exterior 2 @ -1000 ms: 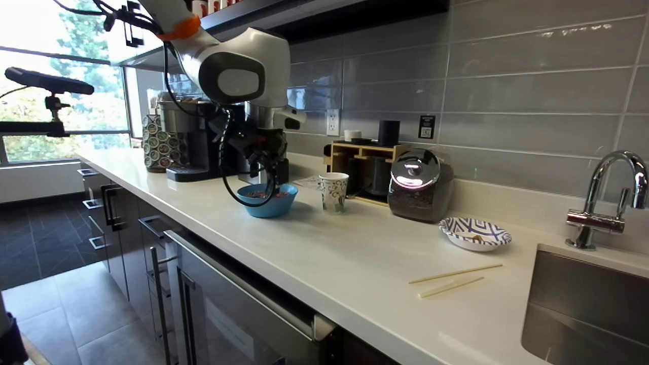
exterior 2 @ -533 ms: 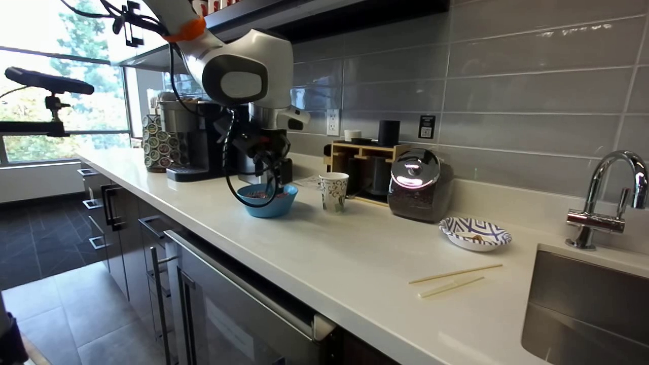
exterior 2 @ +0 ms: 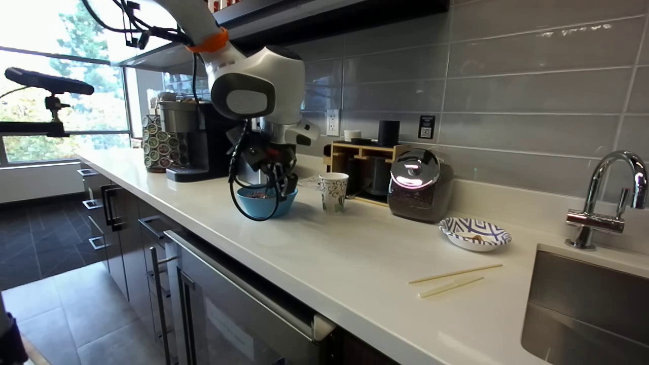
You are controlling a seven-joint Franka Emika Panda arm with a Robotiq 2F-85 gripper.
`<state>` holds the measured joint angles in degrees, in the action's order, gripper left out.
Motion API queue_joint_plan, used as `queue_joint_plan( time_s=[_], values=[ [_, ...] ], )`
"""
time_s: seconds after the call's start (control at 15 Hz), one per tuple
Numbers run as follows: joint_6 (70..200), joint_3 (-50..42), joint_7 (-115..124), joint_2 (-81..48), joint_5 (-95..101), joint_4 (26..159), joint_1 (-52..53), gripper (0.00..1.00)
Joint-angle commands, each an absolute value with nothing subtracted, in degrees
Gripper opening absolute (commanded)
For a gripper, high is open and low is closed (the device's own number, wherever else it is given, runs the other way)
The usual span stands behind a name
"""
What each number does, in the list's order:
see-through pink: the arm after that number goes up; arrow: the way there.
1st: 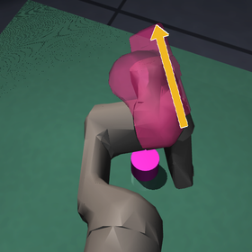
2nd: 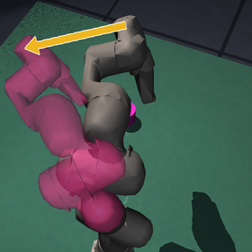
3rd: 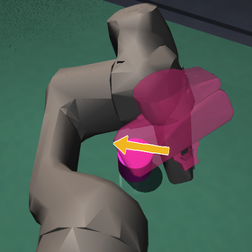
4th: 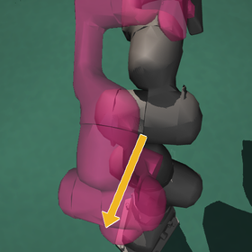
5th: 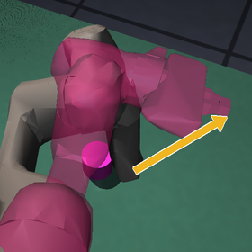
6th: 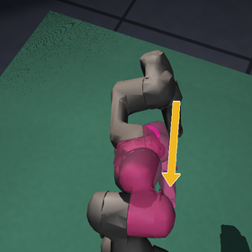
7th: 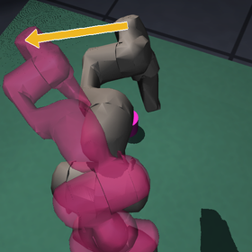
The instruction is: Bring the bowl closer to the white and blue plate
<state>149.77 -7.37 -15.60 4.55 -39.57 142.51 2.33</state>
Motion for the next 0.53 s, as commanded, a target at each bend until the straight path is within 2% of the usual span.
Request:
queue_joint_plan(
  time_s=[0.0, 0.07, 0.2, 0.33, 0.47],
  values=[
    [150.3, -8.0, -20.0, 1.4, -47.5, 141.1, 2.3, 0.28],
    [150.4, -8.0, -21.1, 0.8, -49.6, 140.9, 2.2, 0.19],
    [150.5, -8.1, -23.9, 0.1, -54.1, 140.5, 2.2, 0.12],
    [150.2, -8.0, -26.4, -1.0, -57.6, 139.9, 2.1, 0.09],
    [150.0, -7.9, -28.4, -1.9, -60.6, 139.4, 2.0, 0.17]
  ],
)
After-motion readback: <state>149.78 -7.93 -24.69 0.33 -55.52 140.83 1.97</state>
